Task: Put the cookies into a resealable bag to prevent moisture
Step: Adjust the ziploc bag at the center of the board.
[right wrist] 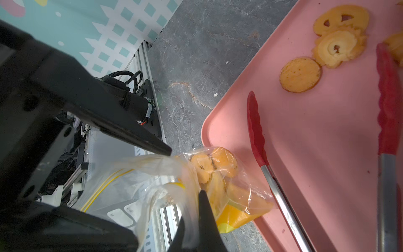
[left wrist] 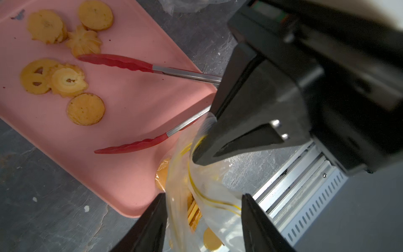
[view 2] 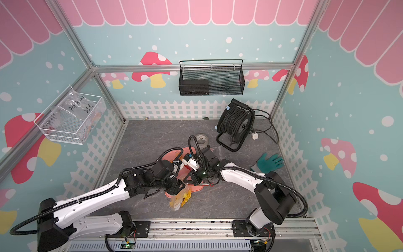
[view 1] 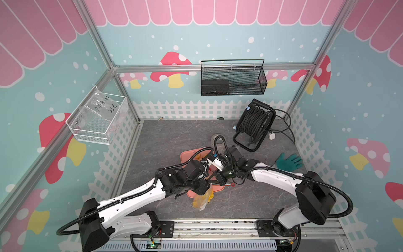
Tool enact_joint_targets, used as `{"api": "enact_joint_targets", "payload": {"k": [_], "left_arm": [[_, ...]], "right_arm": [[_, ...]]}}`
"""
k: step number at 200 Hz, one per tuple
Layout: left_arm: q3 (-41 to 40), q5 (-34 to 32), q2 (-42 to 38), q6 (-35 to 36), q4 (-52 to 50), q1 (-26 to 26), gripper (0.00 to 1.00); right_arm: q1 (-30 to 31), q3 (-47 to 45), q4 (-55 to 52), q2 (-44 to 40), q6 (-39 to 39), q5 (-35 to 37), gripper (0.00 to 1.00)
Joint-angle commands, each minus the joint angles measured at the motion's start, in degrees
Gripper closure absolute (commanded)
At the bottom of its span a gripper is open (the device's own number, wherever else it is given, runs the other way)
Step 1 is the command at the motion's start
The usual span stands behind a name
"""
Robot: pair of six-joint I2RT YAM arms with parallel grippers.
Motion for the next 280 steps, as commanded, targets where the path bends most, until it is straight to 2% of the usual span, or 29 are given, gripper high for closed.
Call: {"api": "enact_joint_targets", "payload": {"k": [1, 24, 57, 88, 131, 151, 168, 189, 215, 236, 262, 280], "left_arm": [[2.21, -4.08, 1.99, -5.93, 1.55, -0.19, 0.43], [3.45, -4.05, 2.86, -8.72, 2.63, -0.15, 0.43], [2.49, -4.13, -0.53, -13.93, 5.96, 1.51, 0.43], [1.13, -3.97, 0.78, -15.33, 5.22, 1.70, 0.43], [4.89, -1.68, 6.68, -13.28, 4.42, 1.50, 0.45], [7.84, -2.06, 9.46, -10.77, -0.57, 1.31, 0.48], [9.35, -4.24, 10.08, -9.22, -5.39, 1.63, 0.54], [9.34, -3.84, 9.28, -7.08, -7.36, 2.67, 0.66], [9.98, -1.26, 9.94, -4.06, -10.60, 4.31, 0.80], [11.07, 0.46, 9.78, -1.75, -11.39, 4.98, 0.88], [12.24, 3.88, 8.78, 1.27, -11.53, 6.42, 1.00], [13.02, 9.14, 8.29, 4.71, -11.51, 7.43, 1.00]], "right_arm": [[-0.40, -0.25, 0.53, 0.57, -0.93, -1.10, 1.00], [-0.57, -1.11, 0.53, 0.14, -1.09, -0.81, 1.00], [-0.88, -1.93, 0.53, -0.12, -1.45, -0.56, 1.00], [-0.95, -2.20, 1.41, -0.28, -1.13, -1.16, 1.00], [-0.99, -2.37, 1.52, -1.15, -0.89, -1.70, 1.00], [-1.10, -2.63, 1.43, -1.42, -1.18, -1.61, 1.00], [-1.19, -2.89, 1.41, -2.00, -1.35, -1.36, 1.00], [-1.33, -2.81, 0.88, -2.55, -1.89, -1.20, 1.00], [-1.63, -2.90, 0.47, -3.10, -2.16, -1.58, 1.00], [-1.60, -3.07, 0.47, -3.84, -2.67, -2.53, 1.00], [-1.63, -3.40, 0.32, -4.68, -5.69, -5.57, 1.00], [-1.63, -3.56, 0.29, -6.17, -9.21, -7.13, 0.95]]}}
